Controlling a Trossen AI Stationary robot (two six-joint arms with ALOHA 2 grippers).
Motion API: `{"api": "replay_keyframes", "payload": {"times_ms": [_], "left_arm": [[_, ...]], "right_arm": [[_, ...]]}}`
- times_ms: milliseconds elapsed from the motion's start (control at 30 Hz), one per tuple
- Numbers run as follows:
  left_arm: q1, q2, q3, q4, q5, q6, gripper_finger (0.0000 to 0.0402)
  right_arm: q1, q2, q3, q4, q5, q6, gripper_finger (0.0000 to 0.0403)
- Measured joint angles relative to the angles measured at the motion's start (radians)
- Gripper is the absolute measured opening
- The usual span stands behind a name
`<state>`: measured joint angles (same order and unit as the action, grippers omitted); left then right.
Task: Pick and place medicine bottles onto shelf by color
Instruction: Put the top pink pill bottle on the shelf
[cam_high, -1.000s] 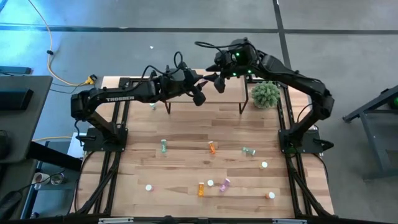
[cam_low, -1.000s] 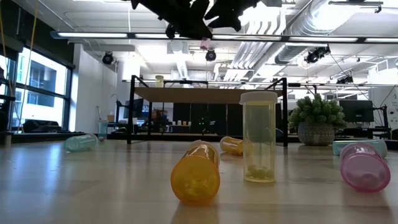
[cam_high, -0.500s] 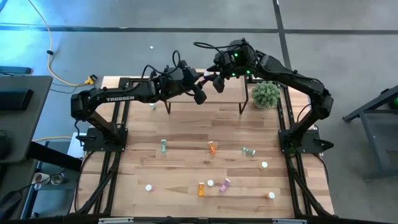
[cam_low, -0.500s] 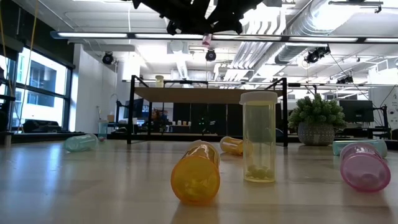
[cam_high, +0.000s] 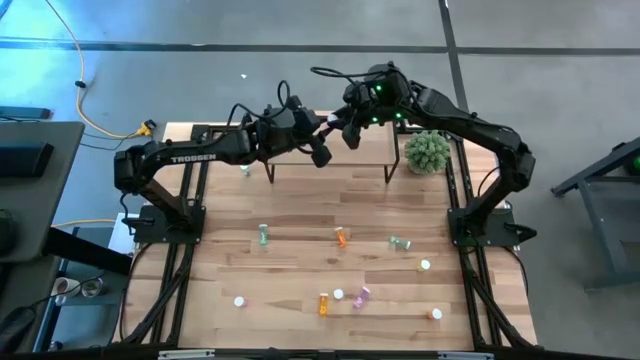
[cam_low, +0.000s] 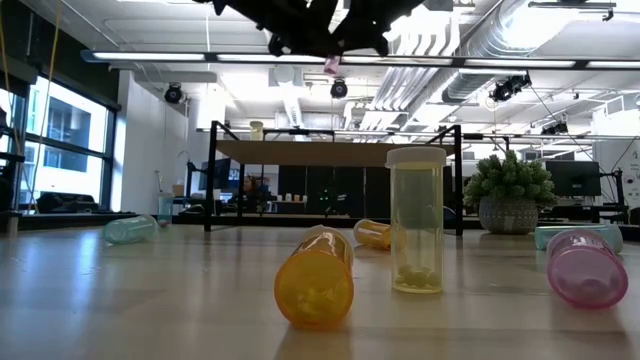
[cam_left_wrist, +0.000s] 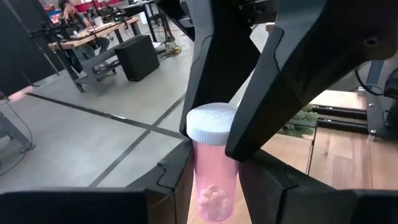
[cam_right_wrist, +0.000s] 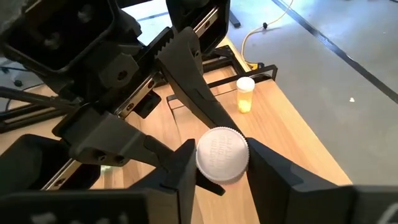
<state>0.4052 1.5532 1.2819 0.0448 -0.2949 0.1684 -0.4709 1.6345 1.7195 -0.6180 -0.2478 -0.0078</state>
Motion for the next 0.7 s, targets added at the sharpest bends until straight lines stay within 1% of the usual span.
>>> {"api": "replay_keyframes", "payload": {"times_ms": [267, 467, 567, 700], "left_arm": [[0.0, 0.0, 0.0, 0.0, -0.004, -0.001, 0.0106], [-0.001, 0.0, 0.0, -0.018, -0.004, -0.033, 0.0107], [-0.001, 0.0, 0.0, -0.032, -0.003, -0.034, 0.0118], [-0.001, 0.0, 0.001, -0.051, -0.002, -0.034, 0.0148]], "right_arm": [[0.0, 0.001, 0.0, -0.001, 0.0, 0.008, 0.0106], [0.0, 0.002, 0.0, -0.006, 0.012, 0.008, 0.0105], [0.0, 0.004, 0.0, -0.007, 0.012, 0.009, 0.0105], [0.0, 0.004, 0.0, -0.007, 0.016, 0.008, 0.0104]]}}
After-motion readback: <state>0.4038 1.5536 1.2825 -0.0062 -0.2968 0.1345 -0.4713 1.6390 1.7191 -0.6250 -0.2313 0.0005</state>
